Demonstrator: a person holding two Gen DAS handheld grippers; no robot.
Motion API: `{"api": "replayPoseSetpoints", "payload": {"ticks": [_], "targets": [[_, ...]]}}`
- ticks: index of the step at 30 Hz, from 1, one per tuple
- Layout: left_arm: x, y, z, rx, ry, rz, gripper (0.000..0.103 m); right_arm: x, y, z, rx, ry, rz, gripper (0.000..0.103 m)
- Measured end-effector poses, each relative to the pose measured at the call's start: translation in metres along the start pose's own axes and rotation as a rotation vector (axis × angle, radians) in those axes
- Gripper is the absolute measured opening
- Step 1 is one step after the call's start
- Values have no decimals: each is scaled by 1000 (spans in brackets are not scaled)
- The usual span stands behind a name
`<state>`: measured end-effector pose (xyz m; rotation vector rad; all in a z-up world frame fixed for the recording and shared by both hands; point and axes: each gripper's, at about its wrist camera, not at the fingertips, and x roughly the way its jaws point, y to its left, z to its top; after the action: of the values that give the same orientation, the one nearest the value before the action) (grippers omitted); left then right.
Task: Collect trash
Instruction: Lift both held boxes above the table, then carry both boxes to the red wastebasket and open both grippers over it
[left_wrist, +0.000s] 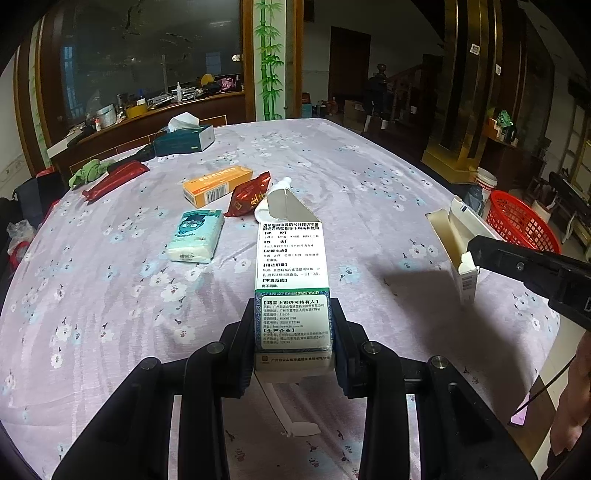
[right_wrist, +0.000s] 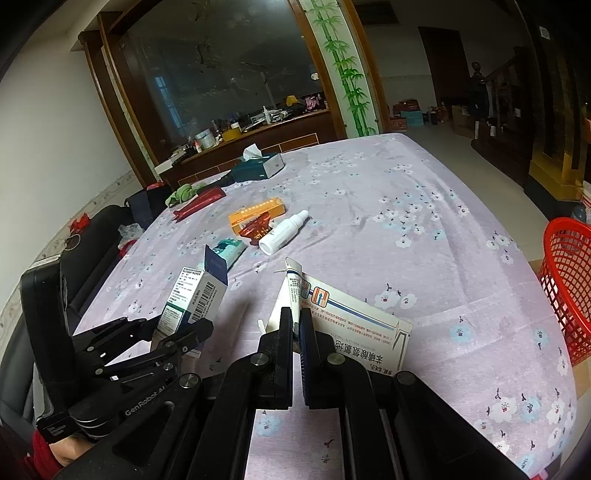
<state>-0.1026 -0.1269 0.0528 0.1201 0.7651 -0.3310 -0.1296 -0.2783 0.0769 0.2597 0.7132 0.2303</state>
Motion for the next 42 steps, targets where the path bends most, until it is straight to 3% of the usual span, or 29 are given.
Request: {"api": "replayPoseSetpoints", "payload": {"ticks": [7, 15, 30, 35, 42], "targets": [[3, -5, 1, 10, 8, -10, 33, 3, -3, -1, -10, 5, -21, 4], [7, -15, 7, 29, 12, -31, 33, 0, -11, -1, -30, -9, -109, 4], [20, -71, 34, 121, 16, -110, 33, -22, -58, 5, 9, -51, -203, 4], [28, -103, 49, 157, 24, -160, 33, -38, -85, 10, 52, -75, -214, 4], [35, -162, 79, 220, 25, -265, 34, -84, -161, 26, 194, -134, -230, 4]]}}
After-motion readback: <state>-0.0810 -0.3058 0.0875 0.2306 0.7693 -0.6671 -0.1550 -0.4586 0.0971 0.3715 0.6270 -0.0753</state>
